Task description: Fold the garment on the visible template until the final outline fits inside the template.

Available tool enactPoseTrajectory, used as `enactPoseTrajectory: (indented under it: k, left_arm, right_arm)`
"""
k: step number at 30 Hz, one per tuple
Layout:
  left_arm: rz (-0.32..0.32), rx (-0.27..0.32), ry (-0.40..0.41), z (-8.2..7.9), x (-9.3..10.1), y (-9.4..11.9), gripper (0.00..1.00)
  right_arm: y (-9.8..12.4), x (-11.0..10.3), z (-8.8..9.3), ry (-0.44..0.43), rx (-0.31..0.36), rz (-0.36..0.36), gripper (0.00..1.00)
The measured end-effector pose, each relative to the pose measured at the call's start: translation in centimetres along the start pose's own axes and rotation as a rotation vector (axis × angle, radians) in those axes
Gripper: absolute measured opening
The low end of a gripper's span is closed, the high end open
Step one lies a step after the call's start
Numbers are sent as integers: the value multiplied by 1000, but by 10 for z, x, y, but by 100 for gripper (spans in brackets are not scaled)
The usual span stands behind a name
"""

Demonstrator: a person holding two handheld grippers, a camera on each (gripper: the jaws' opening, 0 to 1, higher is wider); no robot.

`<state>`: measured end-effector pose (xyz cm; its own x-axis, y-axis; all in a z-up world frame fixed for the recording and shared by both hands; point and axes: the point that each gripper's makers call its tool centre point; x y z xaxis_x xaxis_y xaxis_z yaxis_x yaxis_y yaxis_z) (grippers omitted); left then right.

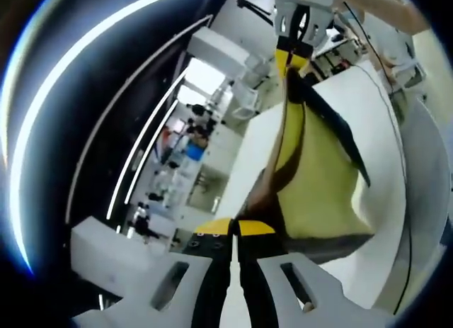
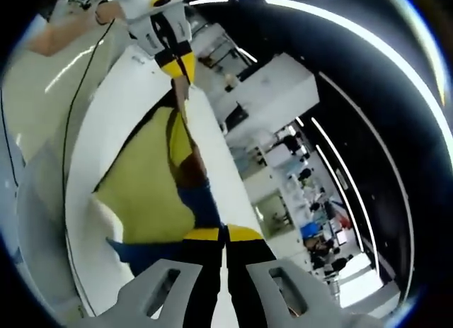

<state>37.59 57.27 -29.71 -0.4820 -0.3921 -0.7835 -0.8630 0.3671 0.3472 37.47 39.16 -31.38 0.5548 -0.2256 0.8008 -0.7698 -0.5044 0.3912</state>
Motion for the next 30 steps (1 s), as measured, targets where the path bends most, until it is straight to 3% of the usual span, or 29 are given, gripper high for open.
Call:
enactPoseTrajectory:
  k: [10, 30]
  left_arm:
    - [-13, 13, -15, -10, 2, 20, 0]
    - [-36, 12, -14, -13, 13, 61, 0]
  right_arm:
    - [14, -5, -7, 2, 2, 13, 1]
    - [41, -22, -28, 15, 30, 17, 1]
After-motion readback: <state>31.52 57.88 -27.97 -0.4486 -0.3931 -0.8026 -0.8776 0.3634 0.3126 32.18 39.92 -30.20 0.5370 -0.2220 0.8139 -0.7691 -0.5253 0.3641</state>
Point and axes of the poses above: the point that each gripper's makers call its tool centre point, and the gripper's own axes: y roughly backward along the fingers, x roughly to its right, z roughly out of its underside, and after that the axes turned 4 degrees about y, right-handed
